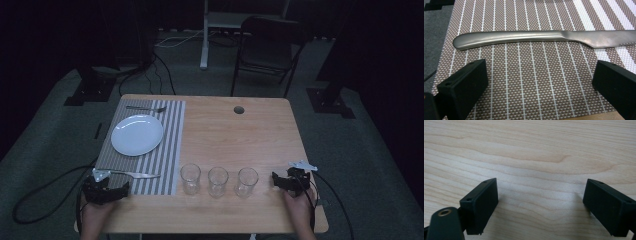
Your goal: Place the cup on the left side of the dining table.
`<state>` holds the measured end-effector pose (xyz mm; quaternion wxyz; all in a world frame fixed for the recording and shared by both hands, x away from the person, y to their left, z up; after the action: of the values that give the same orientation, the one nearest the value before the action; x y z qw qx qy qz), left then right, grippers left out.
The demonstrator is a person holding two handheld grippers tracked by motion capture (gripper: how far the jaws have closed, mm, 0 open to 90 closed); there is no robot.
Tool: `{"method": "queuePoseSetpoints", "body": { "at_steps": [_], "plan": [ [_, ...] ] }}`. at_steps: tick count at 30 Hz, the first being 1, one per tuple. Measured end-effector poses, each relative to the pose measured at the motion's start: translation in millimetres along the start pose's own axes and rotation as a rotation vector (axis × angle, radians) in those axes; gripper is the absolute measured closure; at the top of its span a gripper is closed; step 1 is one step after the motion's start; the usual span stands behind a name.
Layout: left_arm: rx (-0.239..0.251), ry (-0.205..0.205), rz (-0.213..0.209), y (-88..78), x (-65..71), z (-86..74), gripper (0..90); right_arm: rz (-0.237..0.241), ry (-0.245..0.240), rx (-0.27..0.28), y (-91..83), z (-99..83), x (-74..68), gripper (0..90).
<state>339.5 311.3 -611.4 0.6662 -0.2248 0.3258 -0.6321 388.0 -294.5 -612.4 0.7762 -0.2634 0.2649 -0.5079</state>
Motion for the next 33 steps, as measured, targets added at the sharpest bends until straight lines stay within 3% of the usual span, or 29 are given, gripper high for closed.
{"method": "queuePoseSetpoints", "body": {
  "at_steps": [26,33],
  "plan": [
    [0.0,0.009,-0.009,-0.4,-0.5,-0.3,0.9,-0.008,0.009,0.002,-0.6,-0.6,0.1,12.4],
    [0.015,-0.018,-0.073,-4.1,-1.7,0.0,1.7,-0.008,0.008,0.002,-0.6,-0.6,0.1,12.4]
  ]
}}
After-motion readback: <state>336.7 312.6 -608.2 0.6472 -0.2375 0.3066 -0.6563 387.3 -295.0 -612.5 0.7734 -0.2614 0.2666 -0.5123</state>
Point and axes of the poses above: each handheld gripper's, and its own axes: y roughly forward along the jaws, z roughly out of its top, x roughly to its right, the point moved 9 cm from there along y, roughly forward along the jaws, and after that the axes turned 11 degrees about z, right-handed, at the moved point
